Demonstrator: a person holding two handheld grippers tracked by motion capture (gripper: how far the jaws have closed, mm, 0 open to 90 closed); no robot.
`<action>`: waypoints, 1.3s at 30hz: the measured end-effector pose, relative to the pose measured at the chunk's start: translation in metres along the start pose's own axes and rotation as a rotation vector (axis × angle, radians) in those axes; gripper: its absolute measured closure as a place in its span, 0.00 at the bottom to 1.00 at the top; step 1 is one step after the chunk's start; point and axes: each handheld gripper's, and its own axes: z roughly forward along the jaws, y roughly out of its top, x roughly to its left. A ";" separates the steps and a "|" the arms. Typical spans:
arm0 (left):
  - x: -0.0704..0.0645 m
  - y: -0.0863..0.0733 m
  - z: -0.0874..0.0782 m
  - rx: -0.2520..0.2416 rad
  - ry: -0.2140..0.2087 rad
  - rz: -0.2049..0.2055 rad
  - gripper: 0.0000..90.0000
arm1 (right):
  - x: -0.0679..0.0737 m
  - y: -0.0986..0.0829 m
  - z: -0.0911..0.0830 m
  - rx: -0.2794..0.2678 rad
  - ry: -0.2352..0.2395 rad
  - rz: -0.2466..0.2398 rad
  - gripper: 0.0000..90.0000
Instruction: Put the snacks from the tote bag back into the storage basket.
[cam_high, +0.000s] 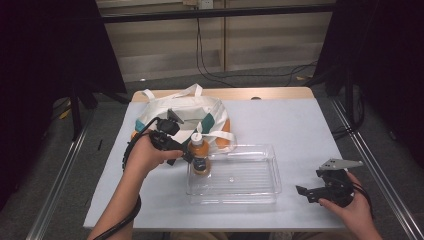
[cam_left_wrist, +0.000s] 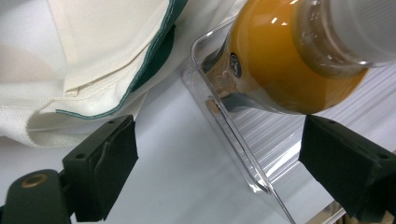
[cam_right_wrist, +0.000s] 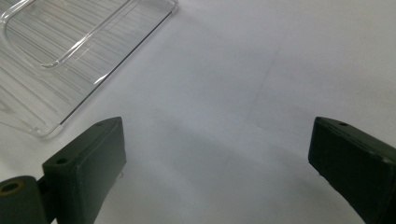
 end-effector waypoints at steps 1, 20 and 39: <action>0.001 -0.001 0.001 -0.006 -0.002 0.001 0.13 | 0.000 0.000 0.000 0.000 0.000 0.001 0.05; 0.012 -0.019 0.003 -0.069 -0.033 -0.043 0.13 | 0.000 0.000 0.000 0.010 0.001 -0.001 0.05; 0.025 -0.034 0.011 -0.089 -0.051 -0.082 0.13 | 0.002 0.001 0.000 0.013 0.001 0.002 0.05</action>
